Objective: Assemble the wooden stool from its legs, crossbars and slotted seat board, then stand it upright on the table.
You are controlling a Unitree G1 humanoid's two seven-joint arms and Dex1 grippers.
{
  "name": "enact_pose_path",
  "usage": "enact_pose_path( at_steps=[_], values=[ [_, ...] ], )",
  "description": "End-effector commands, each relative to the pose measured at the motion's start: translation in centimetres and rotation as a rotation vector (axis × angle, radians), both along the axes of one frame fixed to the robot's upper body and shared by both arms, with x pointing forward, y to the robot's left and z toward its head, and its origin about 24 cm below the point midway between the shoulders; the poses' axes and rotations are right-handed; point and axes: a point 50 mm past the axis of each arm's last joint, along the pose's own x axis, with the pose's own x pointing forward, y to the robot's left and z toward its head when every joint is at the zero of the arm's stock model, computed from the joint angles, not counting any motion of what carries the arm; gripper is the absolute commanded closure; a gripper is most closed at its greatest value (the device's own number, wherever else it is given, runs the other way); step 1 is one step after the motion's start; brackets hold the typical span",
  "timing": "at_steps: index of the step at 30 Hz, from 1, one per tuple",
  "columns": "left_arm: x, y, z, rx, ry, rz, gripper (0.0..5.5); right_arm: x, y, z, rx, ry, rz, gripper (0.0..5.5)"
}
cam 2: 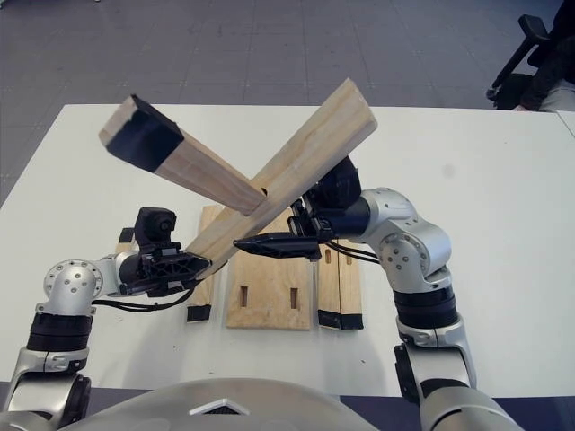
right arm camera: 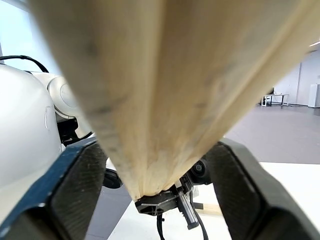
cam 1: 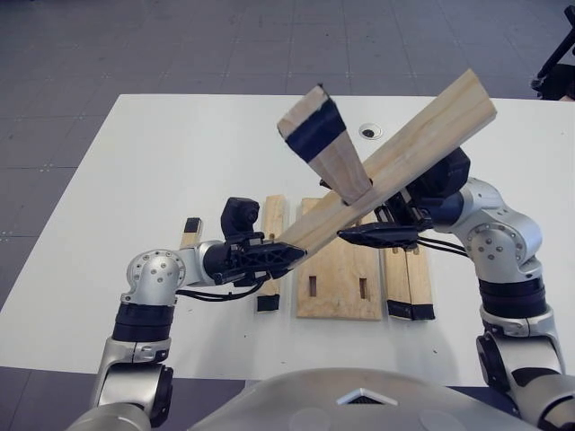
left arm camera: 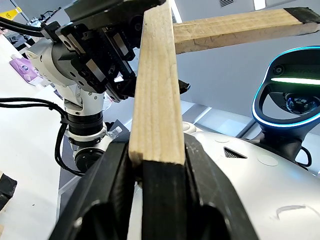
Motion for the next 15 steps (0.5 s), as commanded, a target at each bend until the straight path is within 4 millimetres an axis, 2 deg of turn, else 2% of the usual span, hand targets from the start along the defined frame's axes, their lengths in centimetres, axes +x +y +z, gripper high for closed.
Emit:
enact_pose_path(
  at_steps=[1,4,15],
  values=[
    [-0.2,-0.2,0.0,0.013,-0.001,-0.016,4.45,0.1,0.1,1.1,0.029,-0.032,0.017,2.92],
    [-0.3,-0.3,0.0,0.011,0.003,-0.019,4.45,0.0,0.1,1.6,0.051,-0.040,0.029,3.28],
    [-0.5,-0.9,0.2,-0.021,0.027,-0.048,4.45,-1.0,0.1,2.7,0.134,-0.037,0.124,3.35]
  ],
)
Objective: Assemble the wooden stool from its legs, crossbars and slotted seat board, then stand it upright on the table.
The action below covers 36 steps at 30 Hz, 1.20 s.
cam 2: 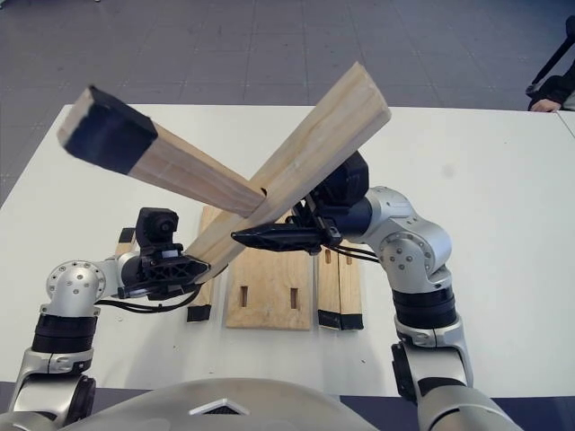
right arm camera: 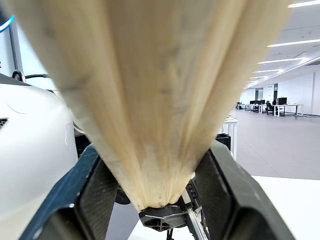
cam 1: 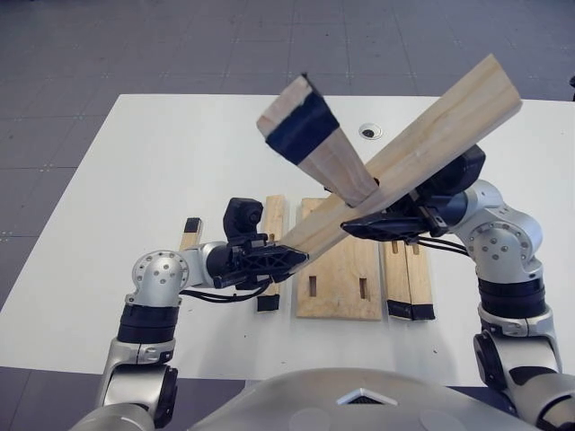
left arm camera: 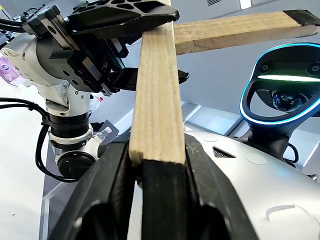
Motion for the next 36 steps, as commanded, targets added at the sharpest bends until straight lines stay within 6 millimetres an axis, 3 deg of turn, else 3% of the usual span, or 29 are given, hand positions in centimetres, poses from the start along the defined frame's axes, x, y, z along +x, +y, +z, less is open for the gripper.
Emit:
enact_pose_path(
  at_steps=[1,7,10,15,24,27,29,31,33,36],
  values=[
    [0.0,-0.4,-0.5,0.044,0.030,0.009,4.45,-0.5,0.0,1.8,0.077,-0.053,0.071,3.35],
    [1.2,-1.4,-1.6,0.155,-0.031,0.186,4.45,-0.6,0.0,1.9,0.095,-0.033,0.093,3.35],
    [1.6,-1.3,-1.9,0.168,-0.037,0.237,3.75,-0.4,-0.1,1.8,0.096,-0.025,0.072,3.35],
    [2.7,0.8,-0.8,0.152,-0.035,0.346,2.94,0.5,-0.9,1.1,0.053,-0.018,-0.021,3.35],
    [1.7,3.3,-0.2,0.163,-0.065,0.432,2.90,3.6,-3.9,1.1,0.044,0.005,-0.285,3.35],
    [1.5,2.3,-1.5,0.365,-0.142,0.531,2.90,5.5,-5.0,0.8,0.066,0.077,-0.405,3.35],
    [1.9,1.5,-2.5,0.536,-0.243,0.669,2.90,7.2,-5.8,0.4,0.080,0.154,-0.524,3.35],
    [1.8,0.1,-2.8,0.768,-0.516,0.817,2.90,9.3,-6.2,-0.7,0.052,0.232,-0.673,3.35],
    [1.3,-1.6,-2.7,0.968,-0.938,0.883,2.90,10.9,-6.7,-1.7,0.035,0.292,-0.787,3.35],
    [0.1,-3.9,-2.1,1.021,-1.444,0.860,2.90,12.5,-7.1,-2.7,0.012,0.347,-0.900,3.35]
  ],
)
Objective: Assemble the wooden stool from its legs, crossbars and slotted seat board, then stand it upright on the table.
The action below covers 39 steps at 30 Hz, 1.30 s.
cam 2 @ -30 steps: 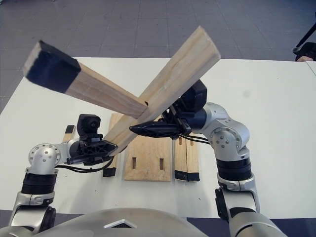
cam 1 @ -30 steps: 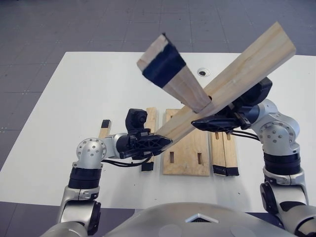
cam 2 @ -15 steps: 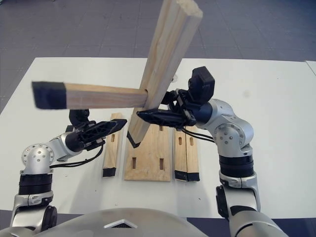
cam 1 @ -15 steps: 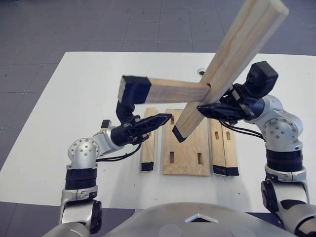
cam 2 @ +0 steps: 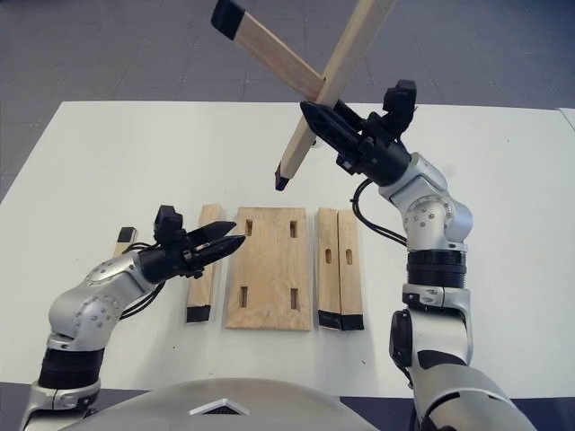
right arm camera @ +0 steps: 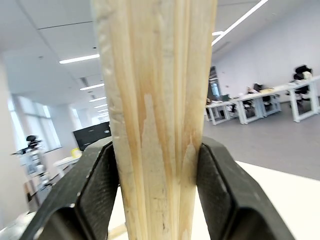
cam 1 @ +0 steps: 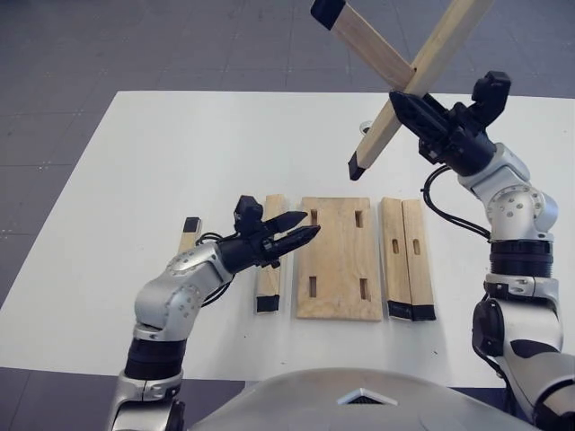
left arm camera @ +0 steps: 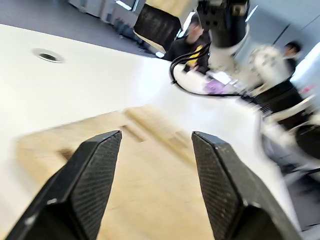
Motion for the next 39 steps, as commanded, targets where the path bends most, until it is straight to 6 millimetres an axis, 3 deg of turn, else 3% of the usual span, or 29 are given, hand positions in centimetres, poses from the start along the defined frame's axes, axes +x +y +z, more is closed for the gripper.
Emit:
enact_pose_path(
  at_steps=[1,6,11,21,30,39],
  values=[
    [-2.1,-3.9,1.3,0.545,-0.661,-0.134,2.90,3.6,-0.3,-0.4,-0.035,0.060,-0.225,3.35],
    [-3.7,-4.9,2.3,0.672,-0.882,-0.228,2.90,4.7,-0.5,-2.8,-0.133,0.108,-0.311,3.35],
    [-5.0,-5.2,3.6,0.645,-0.908,-0.233,2.90,4.2,-0.5,-4.5,-0.197,0.108,-0.259,3.35],
    [-5.2,-5.0,2.9,0.651,-0.862,-0.247,2.90,3.1,-1.3,-3.8,-0.326,-0.084,-0.092,3.35],
    [-5.6,-5.1,2.4,0.627,-0.814,-0.267,2.90,1.9,-0.8,-4.8,-0.366,-0.082,0.082,3.35],
    [-5.5,-4.9,1.6,0.633,-0.770,-0.273,2.90,1.0,0.3,-5.1,-0.351,-0.085,0.146,3.35]
  ],
)
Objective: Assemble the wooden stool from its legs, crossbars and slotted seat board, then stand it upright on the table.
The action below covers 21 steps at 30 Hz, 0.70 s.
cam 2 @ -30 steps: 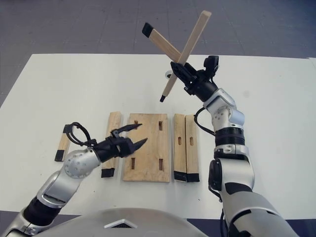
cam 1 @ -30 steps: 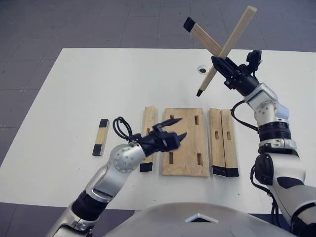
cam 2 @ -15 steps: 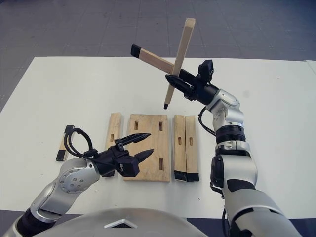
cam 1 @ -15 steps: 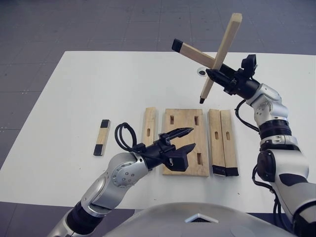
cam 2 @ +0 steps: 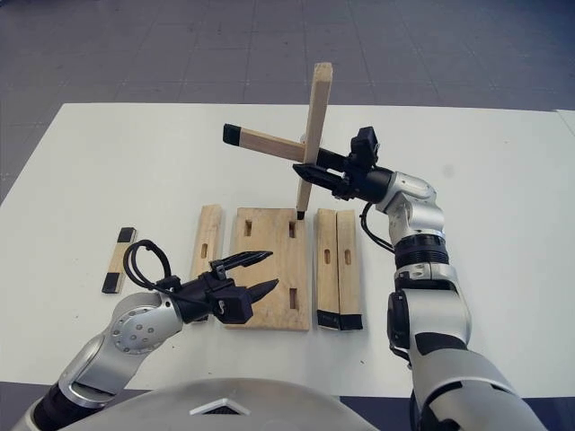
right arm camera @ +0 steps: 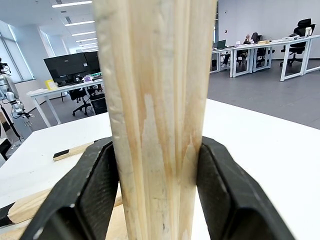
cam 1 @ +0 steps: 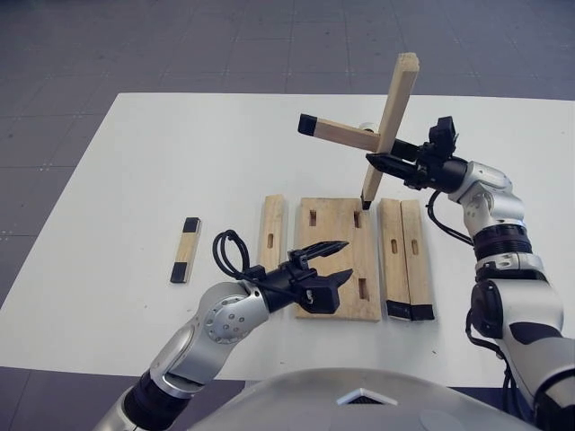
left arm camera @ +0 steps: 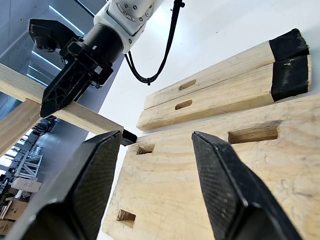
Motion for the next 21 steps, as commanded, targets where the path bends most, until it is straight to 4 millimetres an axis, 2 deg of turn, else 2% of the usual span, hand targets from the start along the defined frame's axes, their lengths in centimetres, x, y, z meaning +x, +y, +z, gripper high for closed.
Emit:
enact_pose_path(
  at_steps=[1,9,21],
  values=[
    [0.1,0.1,-0.2,0.014,0.012,0.005,2.90,-0.6,0.7,0.0,0.005,-0.005,0.043,3.35],
    [0.1,0.2,-0.2,0.013,0.012,0.018,2.90,-1.5,0.8,0.0,0.018,-0.006,0.049,3.35],
    [0.2,0.5,-0.1,0.016,0.009,0.028,2.90,-2.6,0.7,-1.6,0.016,0.029,0.022,3.35]
  ],
)
